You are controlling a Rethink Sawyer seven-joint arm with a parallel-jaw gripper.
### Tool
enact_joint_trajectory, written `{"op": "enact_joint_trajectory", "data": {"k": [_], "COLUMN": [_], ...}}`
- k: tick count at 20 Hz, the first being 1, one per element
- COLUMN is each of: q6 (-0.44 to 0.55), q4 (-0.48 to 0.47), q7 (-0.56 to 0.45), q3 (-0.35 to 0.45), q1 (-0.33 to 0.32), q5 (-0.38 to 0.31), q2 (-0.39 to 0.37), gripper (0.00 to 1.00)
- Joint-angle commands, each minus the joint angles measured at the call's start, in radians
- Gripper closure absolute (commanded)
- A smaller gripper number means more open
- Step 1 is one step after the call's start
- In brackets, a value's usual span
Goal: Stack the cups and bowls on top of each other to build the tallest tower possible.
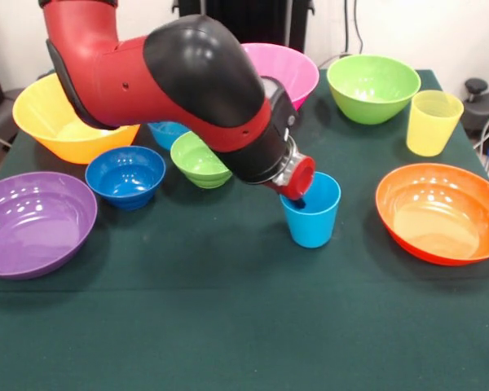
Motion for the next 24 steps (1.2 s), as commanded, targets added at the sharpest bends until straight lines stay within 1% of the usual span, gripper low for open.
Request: {"op": "enact_joint_trajectory", "data": {"k": [1, 3, 6, 11, 14, 17, 20, 24], "q6": [0.08, 0.099, 0.101, 0.096, 0.094, 0.108, 0.115, 0.121], "q4": [-0.122, -0.119, -0.105, -0.137, -0.149, -0.134, -0.129, -0.141], "q7": [-0.008, 0.011, 0.026, 0.0, -0.01, -0.016, -0.022, -0.022], "q3": [-0.077, -0.111, -0.15, -0.22, -0.245, -0.272, -0.291, -0.305], "q1": [0.071, 0.095, 0.123, 0.168, 0.184, 0.199, 0.21, 0.223], "q5": [-0.07, -0.088, -0.105, -0.152, -0.167, -0.178, -0.182, -0.18], "q2": [0.03, 0.008, -0.024, -0.027, -0.022, -0.045, -0.058, -0.057], "gripper": [1.0, 1.0, 1.0, 1.0, 1.0, 1.0, 1.0, 1.0]}}
